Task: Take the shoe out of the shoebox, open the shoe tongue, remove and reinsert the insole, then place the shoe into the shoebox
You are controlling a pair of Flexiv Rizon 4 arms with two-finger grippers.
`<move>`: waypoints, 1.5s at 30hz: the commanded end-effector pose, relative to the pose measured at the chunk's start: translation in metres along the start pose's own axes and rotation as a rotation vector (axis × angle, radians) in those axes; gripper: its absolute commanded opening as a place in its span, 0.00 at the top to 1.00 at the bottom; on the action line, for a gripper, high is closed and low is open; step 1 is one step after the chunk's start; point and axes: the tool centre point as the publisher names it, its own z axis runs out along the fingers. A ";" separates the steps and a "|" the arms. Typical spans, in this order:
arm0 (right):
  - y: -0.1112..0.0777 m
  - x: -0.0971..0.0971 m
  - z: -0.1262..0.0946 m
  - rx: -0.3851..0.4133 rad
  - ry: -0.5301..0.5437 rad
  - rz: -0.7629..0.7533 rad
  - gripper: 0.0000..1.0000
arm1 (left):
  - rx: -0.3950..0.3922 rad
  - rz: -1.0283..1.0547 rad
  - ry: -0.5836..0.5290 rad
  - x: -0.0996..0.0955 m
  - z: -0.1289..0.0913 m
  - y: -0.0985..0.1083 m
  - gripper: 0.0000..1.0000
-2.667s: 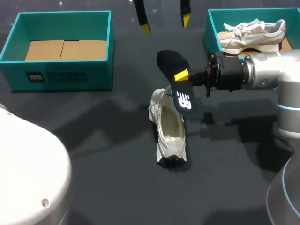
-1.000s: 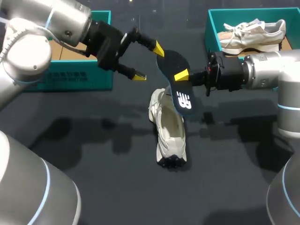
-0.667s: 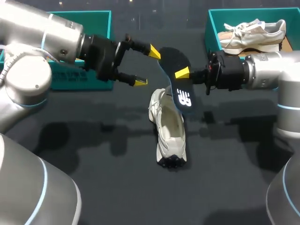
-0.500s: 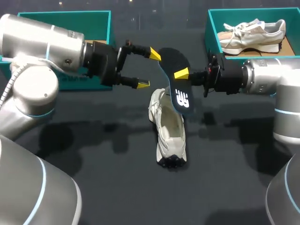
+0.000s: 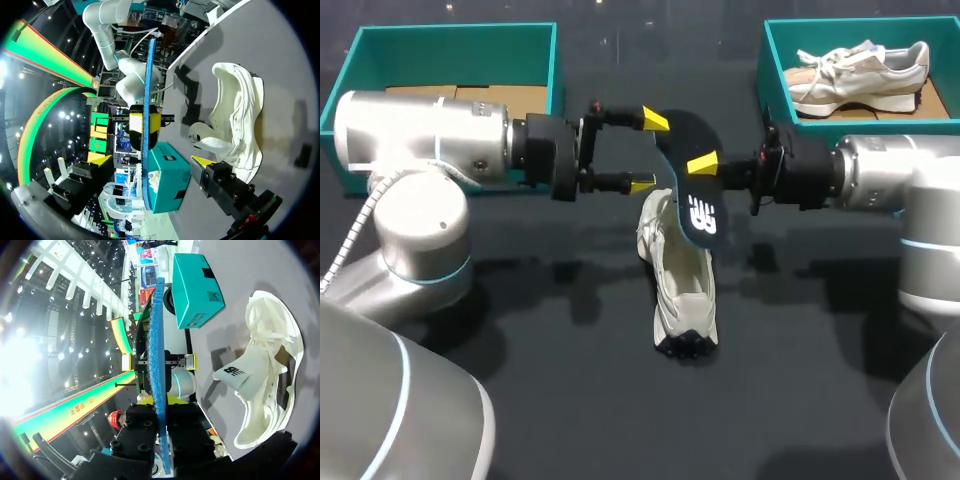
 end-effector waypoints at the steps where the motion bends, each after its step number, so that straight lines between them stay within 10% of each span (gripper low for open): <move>1: -0.004 0.002 0.009 -0.028 -0.005 0.017 1.00 | -0.020 0.014 0.001 -0.002 0.006 -0.006 0.02; 4: -0.004 0.002 0.011 -0.037 0.007 0.027 1.00 | -0.029 0.031 0.013 -0.003 0.009 -0.007 0.12; 8: -0.006 0.002 0.013 -0.029 0.013 0.033 1.00 | -0.031 0.034 0.017 -0.003 0.013 -0.004 0.51; 29: -0.004 -0.005 0.014 -0.025 0.021 0.053 1.00 | -0.010 0.053 0.022 -0.005 0.027 -0.009 0.69; 35: -0.003 -0.007 0.014 -0.028 0.025 0.053 1.00 | -0.009 0.052 0.031 -0.002 0.030 -0.009 1.00; 41: -0.002 -0.007 0.013 -0.022 0.031 0.049 0.98 | -0.007 0.052 0.037 -0.001 0.032 -0.008 1.00; 43: -0.003 -0.007 0.012 -0.010 0.029 0.035 0.52 | -0.007 0.053 0.038 -0.001 0.032 -0.007 1.00; 44: -0.004 -0.007 0.011 -0.005 0.022 0.028 0.00 | -0.008 0.054 0.039 -0.001 0.031 -0.007 1.00; 45: -0.005 -0.006 0.009 -0.004 0.019 0.018 0.00 | -0.008 0.054 0.040 -0.001 0.031 -0.006 1.00</move>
